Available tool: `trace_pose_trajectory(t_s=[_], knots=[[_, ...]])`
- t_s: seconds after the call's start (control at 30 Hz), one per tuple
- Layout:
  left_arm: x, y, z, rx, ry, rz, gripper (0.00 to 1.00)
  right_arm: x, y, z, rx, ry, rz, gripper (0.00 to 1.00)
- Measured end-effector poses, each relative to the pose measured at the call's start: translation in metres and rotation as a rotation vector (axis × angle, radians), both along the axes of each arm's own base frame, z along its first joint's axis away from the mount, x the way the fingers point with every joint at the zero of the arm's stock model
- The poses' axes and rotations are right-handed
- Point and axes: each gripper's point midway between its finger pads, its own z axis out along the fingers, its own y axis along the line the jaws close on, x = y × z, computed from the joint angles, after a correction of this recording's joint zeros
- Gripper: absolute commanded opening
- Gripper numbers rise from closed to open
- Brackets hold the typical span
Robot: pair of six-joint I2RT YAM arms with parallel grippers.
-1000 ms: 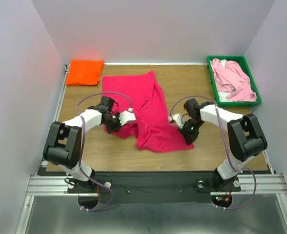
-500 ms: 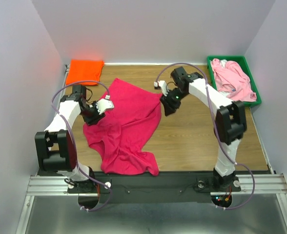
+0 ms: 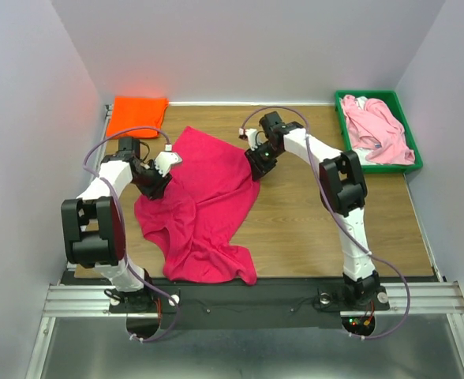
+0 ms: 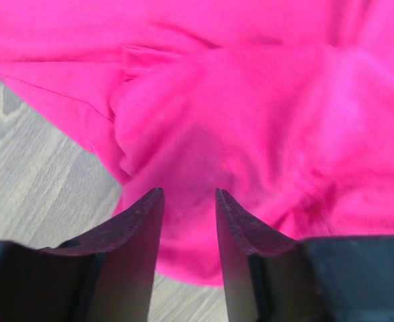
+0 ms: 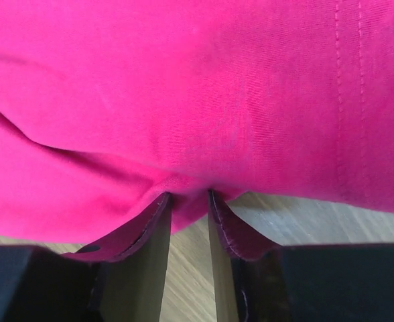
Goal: Fold and stack the t-shirts
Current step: Flatten the tshirt out
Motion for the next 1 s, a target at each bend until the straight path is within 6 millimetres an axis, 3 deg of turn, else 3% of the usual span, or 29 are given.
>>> trace_pose_trajectory(t_s=[0.1,0.2,0.33,0.5,0.57,0.6,0.67,0.87,0.9,1.0], knots=[[0.008,0.002,-0.014,-0.002,0.022,0.053,0.43,-0.007,-0.010,-0.003,-0.030,-0.017,-0.012,0.32],[0.012,0.004,-0.031,-0.005,0.062,0.097,0.41,-0.033,-0.031,-0.007,-0.082,-0.030,-0.006,0.28],[0.018,0.003,-0.045,-0.022,0.112,0.146,0.41,-0.088,-0.067,-0.009,-0.163,0.000,0.044,0.25],[0.060,-0.005,-0.037,-0.051,0.074,0.174,0.41,-0.163,-0.102,-0.006,-0.244,0.161,0.145,0.27],[0.071,-0.010,-0.035,-0.063,0.063,0.177,0.42,-0.172,-0.104,-0.002,-0.253,0.198,0.162,0.29],[0.075,-0.012,-0.033,-0.072,0.060,0.180,0.43,-0.170,-0.101,0.003,-0.251,0.206,0.160,0.30],[0.079,-0.018,-0.028,-0.092,0.053,0.180,0.46,-0.142,-0.084,0.019,-0.211,0.159,0.140,0.32],[0.071,-0.028,-0.005,-0.146,0.030,0.165,0.55,-0.036,-0.019,0.050,-0.048,-0.046,0.059,0.33],[0.065,-0.031,0.004,-0.157,0.019,0.156,0.61,-0.021,-0.009,0.048,-0.022,-0.065,0.043,0.33],[0.051,-0.039,0.028,-0.187,-0.018,0.131,0.66,-0.006,0.001,0.026,-0.011,-0.046,0.020,0.33]])
